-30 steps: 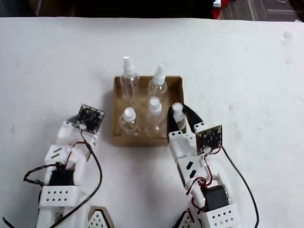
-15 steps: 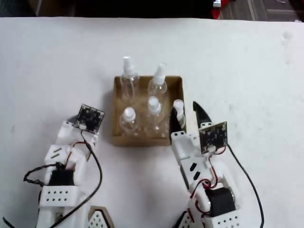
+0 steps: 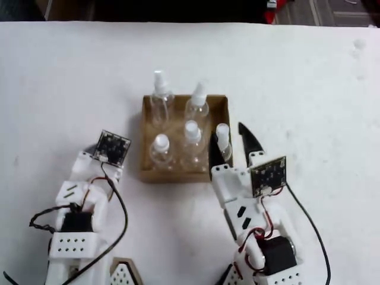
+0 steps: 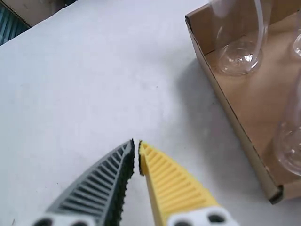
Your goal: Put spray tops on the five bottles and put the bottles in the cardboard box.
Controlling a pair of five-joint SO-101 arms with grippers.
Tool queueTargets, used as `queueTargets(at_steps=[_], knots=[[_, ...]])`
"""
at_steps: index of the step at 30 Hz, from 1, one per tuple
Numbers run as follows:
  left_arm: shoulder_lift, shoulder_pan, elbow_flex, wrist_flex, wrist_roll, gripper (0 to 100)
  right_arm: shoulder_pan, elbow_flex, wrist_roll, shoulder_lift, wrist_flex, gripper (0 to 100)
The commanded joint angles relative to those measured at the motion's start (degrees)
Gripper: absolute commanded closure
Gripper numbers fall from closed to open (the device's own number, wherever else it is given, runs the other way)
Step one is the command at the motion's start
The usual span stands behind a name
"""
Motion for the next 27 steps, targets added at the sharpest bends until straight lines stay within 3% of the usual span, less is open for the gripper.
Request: queueTargets(at_steps=[1, 4, 9, 17, 20, 23, 27], knots=[[-0.84, 0.13, -2.2, -1.41, -0.62, 98, -0.22, -3.78, 0.09, -0.31, -1.1, 81.9], [-0.84, -0.84, -2.99, -1.14, -0.26, 98, 2.07, -10.2, 0.09, -0.31, 2.51, 84.4], [-0.84, -2.33, -2.9, -0.88, -0.09, 98, 8.66, -24.62, 0.18, -0.4, 10.07, 97.9], [-0.84, -1.98, -2.9, -0.79, -0.09, 98, 15.78, -39.38, 0.26, -0.4, 15.34, 97.2], [-0.84, -2.24, -6.15, -0.62, -0.09, 97, 18.24, -46.95, 5.98, -0.4, 15.69, 97.1], [-0.84, -3.38, -15.82, 5.8, -0.09, 97, 19.3, -55.65, 13.89, -0.4, 18.42, 97.1], [-0.84, -3.82, -37.71, 22.86, 1.67, 98, 19.03, -66.9, 18.29, -0.48, 28.62, 97.1]])
